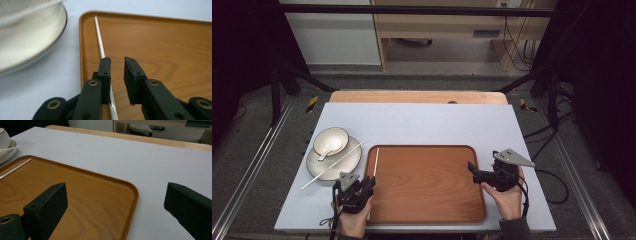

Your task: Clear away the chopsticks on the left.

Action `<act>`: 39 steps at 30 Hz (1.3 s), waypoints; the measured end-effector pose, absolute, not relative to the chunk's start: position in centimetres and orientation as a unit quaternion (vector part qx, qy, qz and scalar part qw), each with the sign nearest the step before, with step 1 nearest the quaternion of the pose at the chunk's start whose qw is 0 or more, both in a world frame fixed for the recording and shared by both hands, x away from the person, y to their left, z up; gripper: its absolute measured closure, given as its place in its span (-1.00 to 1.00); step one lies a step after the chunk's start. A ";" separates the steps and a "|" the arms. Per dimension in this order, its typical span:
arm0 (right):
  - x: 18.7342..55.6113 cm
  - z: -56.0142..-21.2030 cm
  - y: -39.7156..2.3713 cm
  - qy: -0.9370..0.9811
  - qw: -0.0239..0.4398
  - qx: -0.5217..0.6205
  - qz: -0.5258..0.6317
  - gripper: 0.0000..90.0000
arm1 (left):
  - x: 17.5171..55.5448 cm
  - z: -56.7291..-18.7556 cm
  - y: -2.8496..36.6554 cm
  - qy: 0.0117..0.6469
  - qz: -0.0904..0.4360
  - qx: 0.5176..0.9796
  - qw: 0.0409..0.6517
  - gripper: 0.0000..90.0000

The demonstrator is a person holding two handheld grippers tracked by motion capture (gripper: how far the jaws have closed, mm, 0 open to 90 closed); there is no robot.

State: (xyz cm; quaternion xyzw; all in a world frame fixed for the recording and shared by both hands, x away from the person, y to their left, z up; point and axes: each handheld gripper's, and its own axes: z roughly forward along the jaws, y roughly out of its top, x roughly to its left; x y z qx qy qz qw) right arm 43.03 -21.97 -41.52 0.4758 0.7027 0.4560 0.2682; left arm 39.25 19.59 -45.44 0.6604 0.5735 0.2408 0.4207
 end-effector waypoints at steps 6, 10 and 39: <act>42.9 -41.5 -22.1 0.701 0.268 0.478 0.456 -0.89 | 39.8 -43.2 20.4 0.540 0.247 0.673 0.442 0.41; 42.9 -41.4 -22.1 0.701 0.268 0.478 0.457 -0.89 | 40.2 -42.0 20.9 0.513 0.254 0.691 0.441 0.32; 42.9 -41.7 -22.1 0.701 0.263 0.481 0.456 -0.89 | 40.5 -43.5 29.1 0.440 0.238 0.756 0.421 -0.36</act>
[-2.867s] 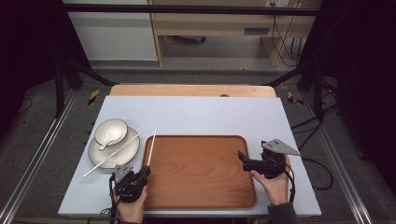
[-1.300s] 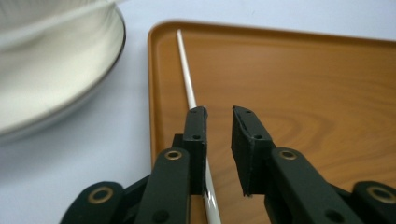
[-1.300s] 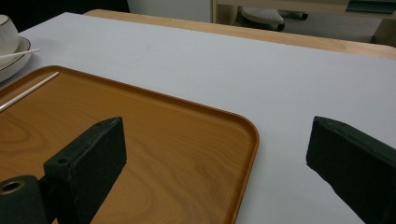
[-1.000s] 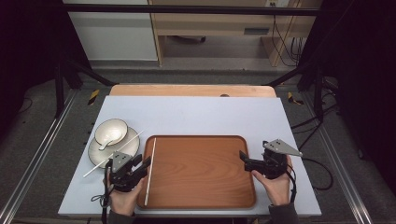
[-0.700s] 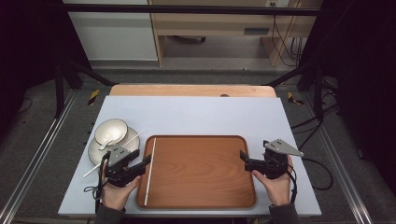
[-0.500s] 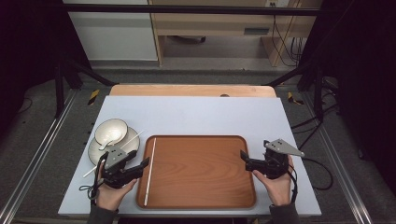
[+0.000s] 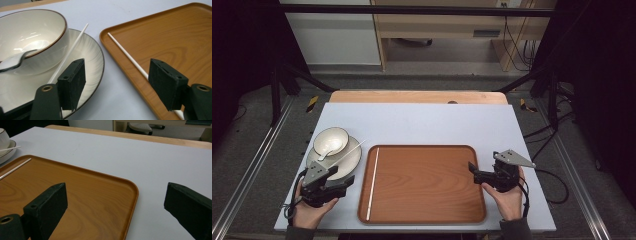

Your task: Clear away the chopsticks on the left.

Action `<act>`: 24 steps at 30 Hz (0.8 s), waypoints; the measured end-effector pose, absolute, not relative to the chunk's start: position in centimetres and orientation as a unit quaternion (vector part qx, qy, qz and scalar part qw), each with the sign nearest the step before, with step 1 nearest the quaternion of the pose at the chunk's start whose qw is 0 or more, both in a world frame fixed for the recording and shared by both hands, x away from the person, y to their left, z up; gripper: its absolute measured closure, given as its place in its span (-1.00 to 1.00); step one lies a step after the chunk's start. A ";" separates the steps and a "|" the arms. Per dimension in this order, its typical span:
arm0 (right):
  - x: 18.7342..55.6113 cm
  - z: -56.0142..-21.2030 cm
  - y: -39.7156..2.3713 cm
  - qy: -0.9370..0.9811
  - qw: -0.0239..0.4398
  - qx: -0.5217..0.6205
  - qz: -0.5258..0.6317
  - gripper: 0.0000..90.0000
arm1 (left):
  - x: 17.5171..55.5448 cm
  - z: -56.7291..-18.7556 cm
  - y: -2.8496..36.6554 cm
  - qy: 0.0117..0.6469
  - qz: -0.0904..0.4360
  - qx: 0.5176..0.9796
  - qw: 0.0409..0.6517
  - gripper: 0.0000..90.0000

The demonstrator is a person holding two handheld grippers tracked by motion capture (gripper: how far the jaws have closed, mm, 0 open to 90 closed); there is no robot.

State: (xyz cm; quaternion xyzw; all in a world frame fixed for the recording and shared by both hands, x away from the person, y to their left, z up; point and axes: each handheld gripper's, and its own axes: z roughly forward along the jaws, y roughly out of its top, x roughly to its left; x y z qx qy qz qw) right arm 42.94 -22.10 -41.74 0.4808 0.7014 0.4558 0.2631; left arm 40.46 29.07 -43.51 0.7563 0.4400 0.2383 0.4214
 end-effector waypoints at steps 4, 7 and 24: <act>43.0 -41.8 -21.9 0.703 0.263 0.479 0.456 -0.89 | 40.5 -43.7 30.1 0.443 0.237 0.758 0.416 -0.42; 43.0 -41.9 -21.8 0.706 0.260 0.480 0.452 -0.89 | 40.8 -43.9 31.2 0.451 0.240 0.756 0.408 -0.45; 43.2 -42.1 -21.5 0.710 0.260 0.478 0.447 -0.88 | 44.5 -45.1 33.9 0.454 0.249 0.783 0.345 0.03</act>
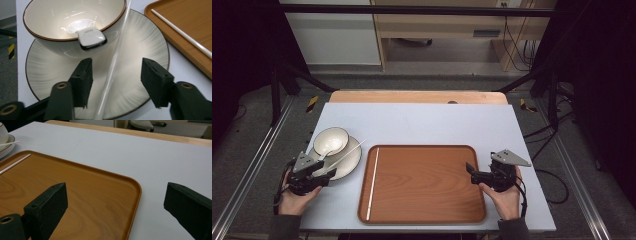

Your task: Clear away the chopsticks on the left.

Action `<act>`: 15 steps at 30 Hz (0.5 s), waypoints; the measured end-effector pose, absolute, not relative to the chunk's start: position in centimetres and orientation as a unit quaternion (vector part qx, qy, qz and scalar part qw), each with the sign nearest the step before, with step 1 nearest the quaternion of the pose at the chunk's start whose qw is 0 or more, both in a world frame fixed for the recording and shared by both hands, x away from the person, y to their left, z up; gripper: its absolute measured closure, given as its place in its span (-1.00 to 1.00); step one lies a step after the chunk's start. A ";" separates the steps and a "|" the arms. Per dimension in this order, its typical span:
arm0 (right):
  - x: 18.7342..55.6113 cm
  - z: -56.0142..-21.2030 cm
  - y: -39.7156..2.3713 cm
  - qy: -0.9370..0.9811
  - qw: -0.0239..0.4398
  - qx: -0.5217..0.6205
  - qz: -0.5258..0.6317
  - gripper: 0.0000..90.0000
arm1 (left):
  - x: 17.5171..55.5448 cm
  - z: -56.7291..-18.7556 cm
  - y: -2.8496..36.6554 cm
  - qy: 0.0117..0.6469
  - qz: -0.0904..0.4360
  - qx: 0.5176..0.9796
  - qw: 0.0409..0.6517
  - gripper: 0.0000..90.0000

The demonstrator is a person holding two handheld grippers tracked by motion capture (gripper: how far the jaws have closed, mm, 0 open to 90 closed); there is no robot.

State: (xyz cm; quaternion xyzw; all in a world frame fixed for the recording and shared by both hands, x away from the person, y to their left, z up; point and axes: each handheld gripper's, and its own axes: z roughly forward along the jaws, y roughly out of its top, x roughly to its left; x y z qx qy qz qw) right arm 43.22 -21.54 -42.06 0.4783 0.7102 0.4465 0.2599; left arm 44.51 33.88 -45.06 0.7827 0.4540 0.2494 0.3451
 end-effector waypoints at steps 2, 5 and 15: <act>43.2 -42.1 -21.5 0.711 0.261 0.477 0.445 -0.88 | 44.7 -45.2 33.9 0.454 0.248 0.783 0.344 0.12; 43.2 -42.1 -21.5 0.711 0.260 0.478 0.446 -0.88 | 45.0 -45.4 34.0 0.454 0.244 0.789 0.334 0.23; 43.3 -42.2 -21.4 0.712 0.258 0.478 0.444 -0.88 | 45.5 -45.7 34.1 0.452 0.225 0.798 0.330 0.60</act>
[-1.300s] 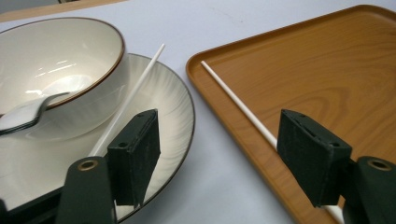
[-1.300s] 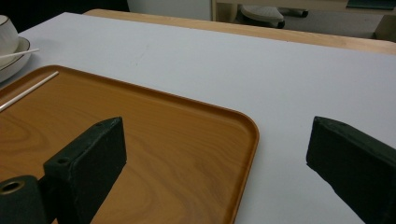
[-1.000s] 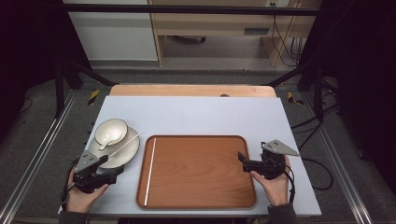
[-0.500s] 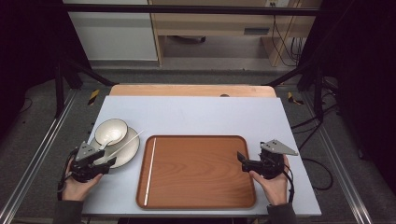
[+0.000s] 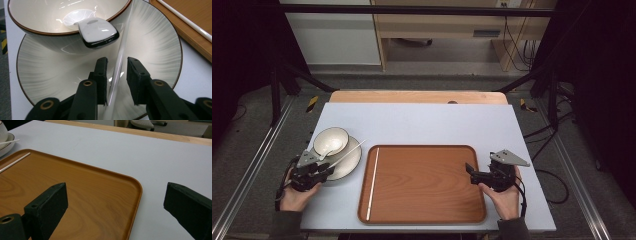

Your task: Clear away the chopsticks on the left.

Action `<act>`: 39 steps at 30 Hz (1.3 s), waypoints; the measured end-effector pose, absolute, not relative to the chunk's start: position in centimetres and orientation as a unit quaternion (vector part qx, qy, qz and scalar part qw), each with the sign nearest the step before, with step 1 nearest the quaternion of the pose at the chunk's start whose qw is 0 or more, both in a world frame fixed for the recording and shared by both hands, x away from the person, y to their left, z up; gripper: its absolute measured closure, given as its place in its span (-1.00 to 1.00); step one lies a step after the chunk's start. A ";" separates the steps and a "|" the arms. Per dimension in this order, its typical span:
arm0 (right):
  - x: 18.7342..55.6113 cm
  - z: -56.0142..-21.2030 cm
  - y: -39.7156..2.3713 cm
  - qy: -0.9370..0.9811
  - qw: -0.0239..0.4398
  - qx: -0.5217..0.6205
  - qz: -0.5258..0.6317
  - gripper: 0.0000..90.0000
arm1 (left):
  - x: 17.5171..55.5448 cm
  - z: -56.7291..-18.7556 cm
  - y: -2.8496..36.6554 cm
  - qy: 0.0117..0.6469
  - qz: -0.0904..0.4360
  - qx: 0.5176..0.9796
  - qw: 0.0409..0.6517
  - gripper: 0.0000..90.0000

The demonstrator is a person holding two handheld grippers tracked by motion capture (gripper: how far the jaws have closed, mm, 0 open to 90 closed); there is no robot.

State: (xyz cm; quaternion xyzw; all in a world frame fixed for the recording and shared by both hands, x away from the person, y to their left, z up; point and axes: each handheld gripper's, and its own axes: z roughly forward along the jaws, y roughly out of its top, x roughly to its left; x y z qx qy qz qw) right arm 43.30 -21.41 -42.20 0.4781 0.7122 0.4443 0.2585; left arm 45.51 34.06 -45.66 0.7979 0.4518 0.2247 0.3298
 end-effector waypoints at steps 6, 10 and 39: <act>43.3 -42.2 -21.4 0.714 0.259 0.477 0.443 -0.88 | 45.5 -45.7 34.0 0.450 0.218 0.799 0.333 0.71; 43.3 -42.2 -21.4 0.713 0.258 0.478 0.444 -0.88 | 45.5 -45.6 33.9 0.452 0.214 0.799 0.333 0.79; 43.3 -42.3 -21.8 0.711 0.257 0.479 0.447 -0.88 | 43.0 -44.0 31.4 0.467 0.219 0.775 0.365 0.87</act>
